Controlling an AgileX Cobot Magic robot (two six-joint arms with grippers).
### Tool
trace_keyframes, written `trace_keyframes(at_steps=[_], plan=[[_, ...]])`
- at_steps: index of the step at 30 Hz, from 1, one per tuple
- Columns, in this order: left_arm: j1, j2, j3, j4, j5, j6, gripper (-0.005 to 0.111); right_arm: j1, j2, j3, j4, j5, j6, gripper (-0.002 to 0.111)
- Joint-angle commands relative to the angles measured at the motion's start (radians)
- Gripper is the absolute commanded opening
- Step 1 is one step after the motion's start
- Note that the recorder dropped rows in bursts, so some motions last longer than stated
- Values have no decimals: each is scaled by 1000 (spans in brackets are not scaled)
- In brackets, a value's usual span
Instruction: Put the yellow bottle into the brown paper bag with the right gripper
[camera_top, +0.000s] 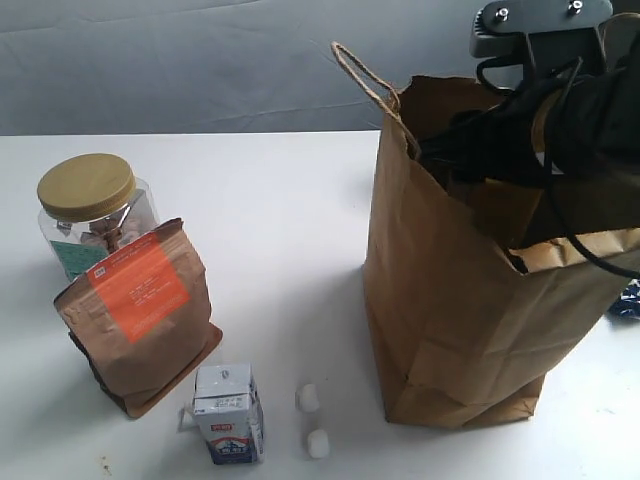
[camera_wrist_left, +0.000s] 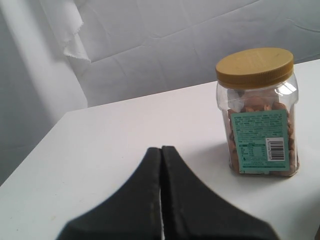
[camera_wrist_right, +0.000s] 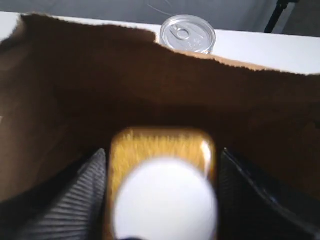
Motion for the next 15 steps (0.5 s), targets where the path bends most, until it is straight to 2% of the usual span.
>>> trace_keyframes(at_steps=[1,5,10,15], plan=[[-6,-4,3,0,-6,-2,0,-5,-17,-14,-23,-20,-14,67],[-6,-4,3,0,-6,-2,0,-3,-39,-14,-23,-18,-14,69],[-6,-4,3,0,-6,-2,0,-1,-123,-14,11,-7,-22,63],[-6,-4,3,0,-6,-2,0,-1,-278,-14,168,-1,-98,43]])
